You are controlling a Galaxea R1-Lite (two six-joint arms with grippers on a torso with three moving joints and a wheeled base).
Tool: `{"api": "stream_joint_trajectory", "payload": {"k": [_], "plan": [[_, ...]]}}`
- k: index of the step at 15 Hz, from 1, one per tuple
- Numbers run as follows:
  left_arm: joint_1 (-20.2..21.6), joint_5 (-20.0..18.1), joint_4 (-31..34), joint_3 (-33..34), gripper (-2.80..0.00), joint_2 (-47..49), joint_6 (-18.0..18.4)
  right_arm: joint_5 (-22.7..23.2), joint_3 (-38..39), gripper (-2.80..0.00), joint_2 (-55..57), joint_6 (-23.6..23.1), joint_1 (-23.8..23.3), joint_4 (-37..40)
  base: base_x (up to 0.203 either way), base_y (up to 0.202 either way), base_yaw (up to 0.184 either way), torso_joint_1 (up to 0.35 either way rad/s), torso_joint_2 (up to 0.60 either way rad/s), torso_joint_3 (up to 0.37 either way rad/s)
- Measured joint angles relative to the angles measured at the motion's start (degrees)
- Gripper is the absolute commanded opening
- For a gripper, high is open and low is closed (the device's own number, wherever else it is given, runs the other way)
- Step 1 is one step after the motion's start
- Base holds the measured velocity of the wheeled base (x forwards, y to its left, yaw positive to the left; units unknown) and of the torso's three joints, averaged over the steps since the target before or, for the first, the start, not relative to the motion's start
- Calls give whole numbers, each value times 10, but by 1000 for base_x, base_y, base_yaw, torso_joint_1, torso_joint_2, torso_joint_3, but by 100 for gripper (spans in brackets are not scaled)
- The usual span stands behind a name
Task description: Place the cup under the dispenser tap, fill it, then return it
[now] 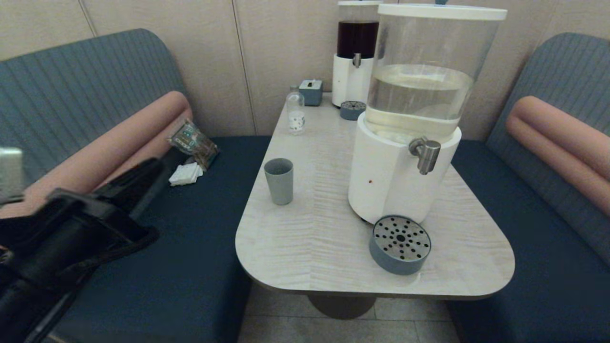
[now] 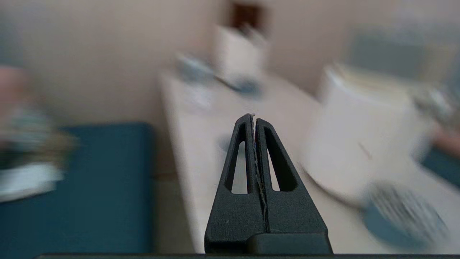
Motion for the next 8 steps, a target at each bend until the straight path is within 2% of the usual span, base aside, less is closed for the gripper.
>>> {"api": "stream_joint_trajectory", "payload": {"k": [1,3,6,8], "plan": [[13,26,7,14,-280,-43,-6,0,0,-280,0,0,0,0,0,0,0,0,0,0],[37,50,34,41,-280,-126,-13,0,0,-280,0,0,0,0,0,0,0,0,0,0],[77,49,112,50,-280,-244,-13,0,0,-280,0,0,0,0,0,0,0,0,0,0],[91,39,203,38,-280,-331,-11,0,0,-280,0,0,0,0,0,0,0,0,0,0]]}}
